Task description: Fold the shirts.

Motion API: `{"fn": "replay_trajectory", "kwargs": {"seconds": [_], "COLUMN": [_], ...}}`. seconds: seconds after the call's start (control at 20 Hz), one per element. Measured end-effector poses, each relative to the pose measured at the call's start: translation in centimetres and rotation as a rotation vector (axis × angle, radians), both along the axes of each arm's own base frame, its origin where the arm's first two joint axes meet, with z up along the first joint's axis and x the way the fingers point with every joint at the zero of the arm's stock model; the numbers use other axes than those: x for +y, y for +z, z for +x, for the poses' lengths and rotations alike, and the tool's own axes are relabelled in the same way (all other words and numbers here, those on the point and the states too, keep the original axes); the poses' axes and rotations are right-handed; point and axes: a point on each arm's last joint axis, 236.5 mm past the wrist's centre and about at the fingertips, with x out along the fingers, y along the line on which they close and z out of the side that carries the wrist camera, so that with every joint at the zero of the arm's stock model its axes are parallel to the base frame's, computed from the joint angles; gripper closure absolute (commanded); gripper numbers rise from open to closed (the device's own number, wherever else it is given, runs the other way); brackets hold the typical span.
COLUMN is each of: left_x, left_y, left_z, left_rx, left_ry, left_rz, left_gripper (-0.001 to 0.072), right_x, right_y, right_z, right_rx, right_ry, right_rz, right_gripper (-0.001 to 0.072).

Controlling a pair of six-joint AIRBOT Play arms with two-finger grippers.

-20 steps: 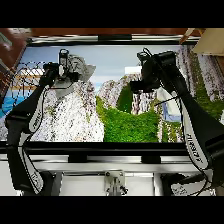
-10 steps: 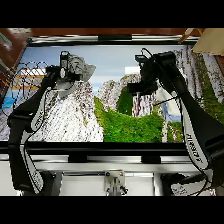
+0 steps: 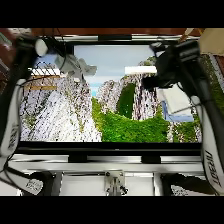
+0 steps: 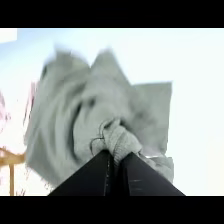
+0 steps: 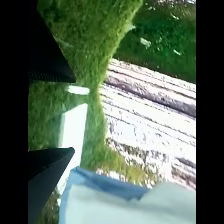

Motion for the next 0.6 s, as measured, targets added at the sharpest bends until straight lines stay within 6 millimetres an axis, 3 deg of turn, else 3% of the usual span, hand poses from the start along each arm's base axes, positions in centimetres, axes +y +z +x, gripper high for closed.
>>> {"fn": "replay_trajectory", "kwargs": {"seconds": [0.05,0.15,0.25,0.35,0.4,0.5,0.55,0.6], "left_x": [-1.3,-3.9,-6.6,-9.4,-10.9,-14.3,-15.9,-17.3], "left_y": [4.8,12.2,15.9,15.9,14.8,10.5,7.7,4.8], "left_z": [-2.5,-8.1,-13.7,-18.0,-19.6,-22.1,-23.2,-24.1], "left_rx": [-0.071,-0.174,-0.201,-0.151,-0.11,0.012,0.077,0.139], "left_ry": [-0.032,-0.095,-0.168,-0.237,-0.267,-0.323,-0.341,-0.348], "left_rz": [-0.02,-0.079,-0.139,-0.179,-0.187,-0.189,-0.184,-0.182], "left_gripper": [0.0676,0.0677,0.0676,0.0676,0.0676,0.0673,0.0543,0.0162], "right_x": [-1.3,-4.0,-6.7,-8.7,-9.6,-10.8,-11.2,-11.5], "right_y": [2.3,7.1,11.7,15.3,16.6,18.4,18.9,19.2], "right_z": [-0.5,-1.9,-3.8,-6.1,-7.3,-9.3,-10.2,-10.8], "right_rx": [-0.057,-0.182,-0.302,-0.394,-0.429,-0.473,-0.482,-0.487], "right_ry": [-0.014,-0.049,-0.082,-0.109,-0.125,-0.148,-0.157,-0.161], "right_rz": [-0.024,-0.069,-0.109,-0.126,-0.128,-0.123,-0.12,-0.119], "right_gripper": [0.0209,0.0209,0.0209,0.0209,0.0209,0.0209,0.0208,0.0207]}}
